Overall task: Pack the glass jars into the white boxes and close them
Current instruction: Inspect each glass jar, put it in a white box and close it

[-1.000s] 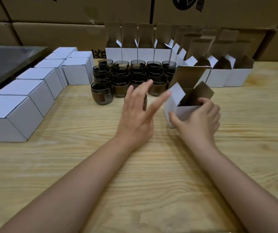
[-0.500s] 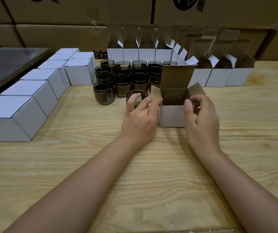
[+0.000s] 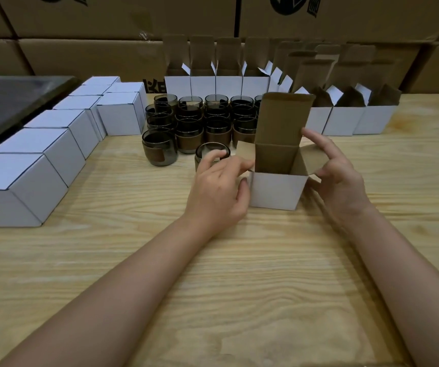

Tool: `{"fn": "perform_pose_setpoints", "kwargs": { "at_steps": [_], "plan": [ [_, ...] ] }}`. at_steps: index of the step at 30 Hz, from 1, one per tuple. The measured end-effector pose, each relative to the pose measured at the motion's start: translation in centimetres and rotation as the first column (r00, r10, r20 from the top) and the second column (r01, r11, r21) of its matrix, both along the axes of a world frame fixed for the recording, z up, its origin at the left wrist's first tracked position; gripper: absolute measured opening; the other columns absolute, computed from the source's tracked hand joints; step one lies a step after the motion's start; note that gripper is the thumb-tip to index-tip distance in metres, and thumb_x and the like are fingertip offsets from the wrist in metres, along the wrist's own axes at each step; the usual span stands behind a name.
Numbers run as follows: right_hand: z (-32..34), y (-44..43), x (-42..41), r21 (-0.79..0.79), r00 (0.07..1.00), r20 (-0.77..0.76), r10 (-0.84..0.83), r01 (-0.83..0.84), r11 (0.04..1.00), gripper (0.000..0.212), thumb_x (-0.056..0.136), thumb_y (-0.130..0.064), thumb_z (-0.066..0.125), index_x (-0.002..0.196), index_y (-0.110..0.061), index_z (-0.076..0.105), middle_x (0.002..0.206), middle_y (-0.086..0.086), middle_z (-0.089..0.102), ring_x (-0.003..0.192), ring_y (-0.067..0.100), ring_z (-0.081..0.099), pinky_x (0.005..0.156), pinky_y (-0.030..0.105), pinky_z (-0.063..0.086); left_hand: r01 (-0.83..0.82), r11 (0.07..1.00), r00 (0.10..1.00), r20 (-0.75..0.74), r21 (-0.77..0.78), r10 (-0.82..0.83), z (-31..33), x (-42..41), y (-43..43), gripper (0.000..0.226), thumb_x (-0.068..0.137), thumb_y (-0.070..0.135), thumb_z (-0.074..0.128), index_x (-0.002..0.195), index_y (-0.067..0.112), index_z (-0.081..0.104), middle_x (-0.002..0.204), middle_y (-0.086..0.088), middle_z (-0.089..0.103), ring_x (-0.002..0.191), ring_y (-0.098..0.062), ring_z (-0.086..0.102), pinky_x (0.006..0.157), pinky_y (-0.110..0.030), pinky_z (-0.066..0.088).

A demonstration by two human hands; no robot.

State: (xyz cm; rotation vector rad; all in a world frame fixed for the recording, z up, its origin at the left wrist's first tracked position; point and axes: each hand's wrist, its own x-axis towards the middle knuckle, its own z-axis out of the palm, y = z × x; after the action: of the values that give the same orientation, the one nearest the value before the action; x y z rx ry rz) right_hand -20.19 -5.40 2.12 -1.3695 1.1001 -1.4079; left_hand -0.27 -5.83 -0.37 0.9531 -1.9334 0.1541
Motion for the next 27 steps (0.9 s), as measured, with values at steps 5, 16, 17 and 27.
{"fn": "perform_pose_setpoints", "kwargs": {
  "at_steps": [5, 16, 17, 27],
  "plan": [
    [0.2, -0.2, 0.6, 0.013, 0.999, -0.034, -0.013, 0.013, 1.0, 0.051, 0.067, -0.036, 0.051, 0.117, -0.046, 0.06, 0.12, 0.004, 0.06, 0.108, 0.023, 0.054, 0.089, 0.04, 0.043, 0.041, 0.999, 0.997, -0.065, 0.018, -0.04, 0.1, 0.3, 0.0, 0.014, 0.078, 0.005, 0.059, 0.087, -0.003, 0.067, 0.086, -0.006, 0.073, 0.077, -0.017, 0.07, 0.103, -0.034, 0.032],
    [0.5, -0.1, 0.1, 0.113, 0.986, -0.152, -0.062, 0.08, 0.99, 0.059, 0.069, -0.024, 0.048, 0.124, -0.04, 0.059, 0.083, -0.006, 0.06, 0.082, 0.009, 0.055, 0.079, 0.03, 0.047, 0.036, 0.889, 0.999, -0.006, 0.457, -0.037, -0.5, -1.3, 1.3, 0.042, 0.083, 0.055, 0.058, 0.114, 0.027, 0.052, 0.131, 0.0, 0.042, 0.121, -0.016, 0.038, 0.091, -0.025, 0.031],
    [0.7, 0.0, 0.1, 0.091, 0.973, -0.221, -0.073, 0.095, 0.991, 0.056, 0.071, -0.026, 0.049, 0.125, -0.038, 0.058, 0.088, -0.008, 0.059, 0.085, 0.008, 0.054, 0.083, 0.031, 0.045, 0.048, 0.894, 0.999, -0.001, 0.445, -0.053, -0.4, -1.3, 1.3, 0.037, 0.088, 0.049, 0.057, 0.115, 0.024, 0.052, 0.127, 0.001, 0.043, 0.114, -0.015, 0.041, 0.087, -0.023, 0.032],
    [8.1, 0.1, 7.0, -0.798, 0.653, -0.471, -0.594, -0.029, 0.601, 0.014, 0.088, -0.006, 0.057, 0.092, -0.001, 0.069, 0.086, 0.012, 0.064, 0.079, 0.021, 0.057, 0.071, 0.03, 0.047, 0.016, 0.948, 0.996, 0.073, 0.318, -0.042, 0.3, -1.3, 1.4, 0.041, 0.096, 0.035, 0.037, 0.099, -0.001, 0.057, 0.102, -0.016, 0.054, 0.085, -0.031, 0.053, 0.068, -0.031, 0.032]
  ]
}}
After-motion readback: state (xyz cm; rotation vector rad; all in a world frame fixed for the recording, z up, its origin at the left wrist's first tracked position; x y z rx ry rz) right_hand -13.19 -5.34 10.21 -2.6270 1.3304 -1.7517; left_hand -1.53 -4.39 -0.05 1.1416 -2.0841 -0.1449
